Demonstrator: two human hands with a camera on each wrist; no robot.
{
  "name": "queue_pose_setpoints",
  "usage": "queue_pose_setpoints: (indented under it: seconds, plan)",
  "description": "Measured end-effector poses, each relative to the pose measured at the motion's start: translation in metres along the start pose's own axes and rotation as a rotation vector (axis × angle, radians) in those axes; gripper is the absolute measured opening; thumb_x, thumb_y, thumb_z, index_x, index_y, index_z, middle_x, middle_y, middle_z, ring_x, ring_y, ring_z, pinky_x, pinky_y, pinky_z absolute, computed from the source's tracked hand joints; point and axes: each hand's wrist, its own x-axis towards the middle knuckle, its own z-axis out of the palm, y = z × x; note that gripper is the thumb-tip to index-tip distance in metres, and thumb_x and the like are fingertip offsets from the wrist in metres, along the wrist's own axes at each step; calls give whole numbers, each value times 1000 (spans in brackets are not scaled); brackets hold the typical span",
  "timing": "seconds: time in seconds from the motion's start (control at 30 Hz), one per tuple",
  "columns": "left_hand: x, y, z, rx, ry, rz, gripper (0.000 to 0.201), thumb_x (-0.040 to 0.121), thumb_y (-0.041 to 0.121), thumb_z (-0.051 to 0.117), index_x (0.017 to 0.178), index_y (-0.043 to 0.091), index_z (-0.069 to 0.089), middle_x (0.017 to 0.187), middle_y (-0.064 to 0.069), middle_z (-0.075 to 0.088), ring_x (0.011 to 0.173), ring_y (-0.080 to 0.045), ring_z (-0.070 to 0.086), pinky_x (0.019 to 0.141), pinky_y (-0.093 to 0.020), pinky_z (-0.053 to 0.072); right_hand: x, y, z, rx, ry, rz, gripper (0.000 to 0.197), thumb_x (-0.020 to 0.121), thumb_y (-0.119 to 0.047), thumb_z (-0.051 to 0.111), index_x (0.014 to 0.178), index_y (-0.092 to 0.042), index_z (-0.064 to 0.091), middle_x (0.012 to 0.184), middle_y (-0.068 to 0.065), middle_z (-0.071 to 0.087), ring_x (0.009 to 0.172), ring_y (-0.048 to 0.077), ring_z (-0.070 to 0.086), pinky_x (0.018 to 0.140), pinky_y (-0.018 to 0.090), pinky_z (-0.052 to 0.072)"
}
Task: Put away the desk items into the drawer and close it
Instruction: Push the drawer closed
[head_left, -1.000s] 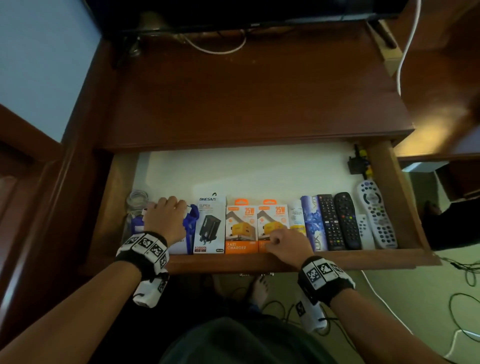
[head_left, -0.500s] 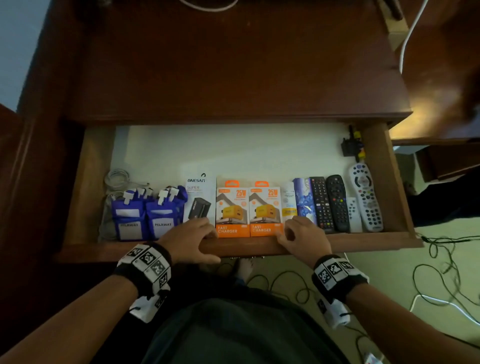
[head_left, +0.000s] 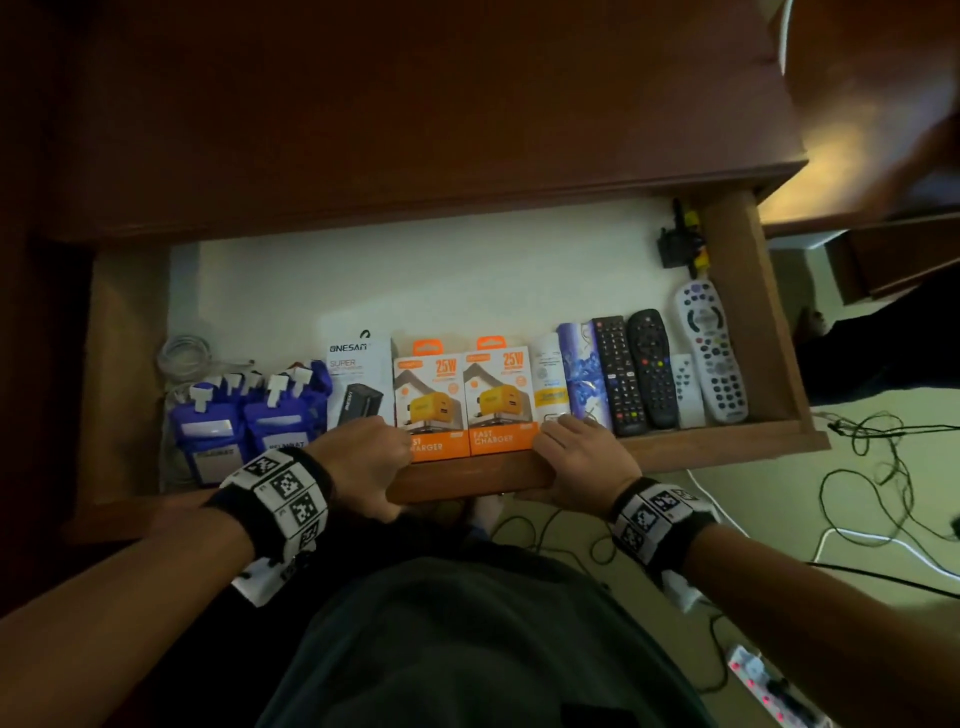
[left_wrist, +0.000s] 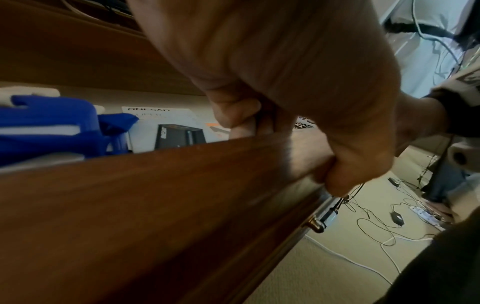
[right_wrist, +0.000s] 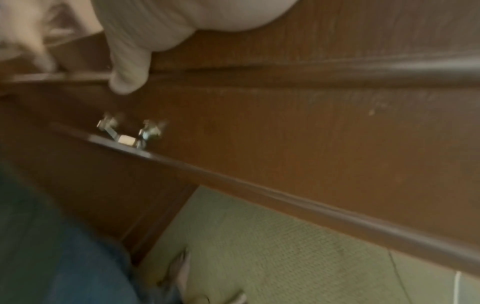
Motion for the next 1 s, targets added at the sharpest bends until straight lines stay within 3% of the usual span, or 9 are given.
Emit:
queue_pose_setpoints:
  seconds: [0.13, 0.2, 0.3, 0.37, 0.47, 0.53, 0.6, 0.77, 1.0]
  plan:
    - [9, -15, -14, -53, 26, -55, 60, 74, 56, 68, 116, 14, 60, 106, 1, 65, 89, -10, 60, 78, -20, 48, 24, 19, -7, -1, -20, 10, 55, 60, -55, 81, 81, -8, 61, 80, 9, 63, 70, 29, 61, 55, 39, 52]
    - [17, -28, -30, -63, 77, -113, 57, 74, 56, 69, 114, 16, 61, 104, 3, 64, 84, -6, 54, 74, -17, 42, 45, 32, -19, -19, -51, 56, 60, 55, -60, 81, 81, -9, 63, 81, 8, 65, 72, 29, 62, 59, 39, 53]
    - [25, -46, -56, -42, 174, -209, 54, 76, 58, 67, 114, 20, 62, 102, 5, 60, 87, -6, 49, 77, -21, 40, 78, 46, -43, -24, -35, 203, 67, 49, -64, 82, 87, -11, 68, 93, 7, 66, 89, 30, 60, 77, 47, 52]
    - [26, -57, -68, -57, 291, -293, 54, 75, 57, 68, 118, 24, 62, 112, 5, 56, 99, -10, 47, 85, -27, 40, 101, 48, -57, -44, -21, 378, 75, 54, -66, 78, 109, -16, 65, 118, 7, 56, 113, 31, 46, 96, 52, 38]
    - [29, -73, -85, 2, 526, -468, 82, 65, 59, 77, 135, 27, 48, 148, -2, 26, 132, -25, 28, 109, -47, 29, 138, 47, -73, -97, -2, 536, 99, 62, -57, 79, 142, -23, 31, 151, 14, 20, 137, 37, 20, 110, 57, 20]
    - [36, -84, -101, 5, 591, -587, 108, 58, 60, 81, 147, 26, 29, 158, 0, -3, 143, -32, 11, 111, -55, 24, 166, 52, -83, -134, -5, 513, 118, 65, -48, 83, 151, -24, 5, 158, 17, -6, 145, 41, 3, 113, 60, 14]
    - [46, -98, -116, 5, 598, -639, 123, 55, 61, 82, 151, 26, 14, 158, 3, -20, 146, -31, -1, 112, -55, 23, 191, 64, -93, -198, -26, 453, 133, 60, -48, 85, 152, -25, -8, 158, 15, -19, 146, 40, -8, 114, 59, 11]
    - [72, -140, -134, -16, 552, -644, 129, 59, 65, 78, 151, 30, -5, 158, 3, -26, 148, -23, -12, 117, -47, 14, 236, 102, -108, -196, -91, 413, 143, 48, -65, 82, 149, -36, -15, 159, 7, -21, 146, 35, -14, 113, 61, 6]
    - [78, -181, -149, 104, 549, -467, 116, 67, 83, 54, 150, 35, -13, 155, 0, -33, 146, -22, -19, 118, -42, 5, 245, 105, -99, -279, -3, 450, 126, 62, -59, 78, 149, -41, -12, 161, 6, -11, 148, 33, -3, 110, 65, 13]
